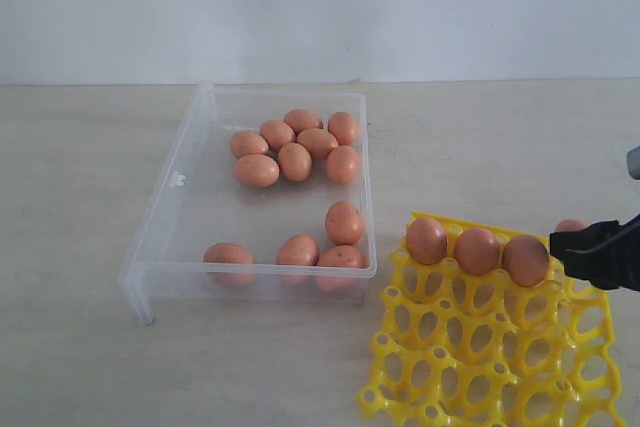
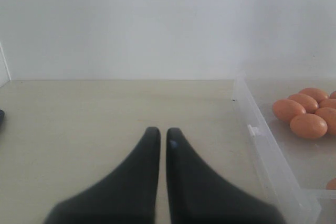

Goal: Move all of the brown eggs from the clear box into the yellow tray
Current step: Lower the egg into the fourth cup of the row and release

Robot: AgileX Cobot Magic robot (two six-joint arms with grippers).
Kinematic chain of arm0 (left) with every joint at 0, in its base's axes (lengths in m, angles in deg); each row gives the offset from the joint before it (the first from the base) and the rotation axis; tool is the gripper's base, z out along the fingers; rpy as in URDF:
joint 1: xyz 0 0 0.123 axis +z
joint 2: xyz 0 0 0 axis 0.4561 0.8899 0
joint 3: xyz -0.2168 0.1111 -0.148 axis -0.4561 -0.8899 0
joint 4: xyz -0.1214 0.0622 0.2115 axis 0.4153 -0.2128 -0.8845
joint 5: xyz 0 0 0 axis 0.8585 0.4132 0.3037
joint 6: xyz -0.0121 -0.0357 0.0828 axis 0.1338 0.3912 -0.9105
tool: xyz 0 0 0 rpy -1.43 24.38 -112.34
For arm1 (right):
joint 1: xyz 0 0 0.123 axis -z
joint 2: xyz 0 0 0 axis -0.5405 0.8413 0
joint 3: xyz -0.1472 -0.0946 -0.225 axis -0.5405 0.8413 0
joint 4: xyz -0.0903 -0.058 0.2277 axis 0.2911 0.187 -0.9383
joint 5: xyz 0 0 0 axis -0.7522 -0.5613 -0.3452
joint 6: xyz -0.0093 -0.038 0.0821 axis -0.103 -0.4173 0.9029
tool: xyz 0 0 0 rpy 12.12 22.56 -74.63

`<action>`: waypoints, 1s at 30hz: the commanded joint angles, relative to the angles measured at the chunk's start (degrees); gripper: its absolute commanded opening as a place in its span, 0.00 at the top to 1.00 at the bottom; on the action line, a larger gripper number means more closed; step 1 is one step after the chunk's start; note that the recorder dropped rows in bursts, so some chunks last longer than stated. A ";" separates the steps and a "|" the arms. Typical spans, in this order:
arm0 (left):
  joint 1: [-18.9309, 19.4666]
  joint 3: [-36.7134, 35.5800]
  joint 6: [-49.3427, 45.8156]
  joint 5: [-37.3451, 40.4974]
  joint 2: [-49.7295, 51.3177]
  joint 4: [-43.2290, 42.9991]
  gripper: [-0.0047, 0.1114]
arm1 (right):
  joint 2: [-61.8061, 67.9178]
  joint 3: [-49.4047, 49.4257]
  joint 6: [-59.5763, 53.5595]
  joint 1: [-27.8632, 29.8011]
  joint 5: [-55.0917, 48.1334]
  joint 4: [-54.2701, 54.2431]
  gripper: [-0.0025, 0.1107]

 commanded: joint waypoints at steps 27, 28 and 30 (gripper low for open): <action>-0.03 -0.23 -0.01 -0.25 -0.21 -0.09 0.92 | -0.88 -0.28 -1.40 0.12 3.09 -2.50 0.47; -0.03 -0.23 -0.01 -0.25 -0.21 -0.09 0.92 | -1.55 -0.28 -2.17 0.12 4.20 -3.41 0.47; -0.03 -0.23 -0.01 -0.25 -0.21 -0.09 0.92 | -4.06 -1.01 -1.36 0.12 7.21 -5.03 0.47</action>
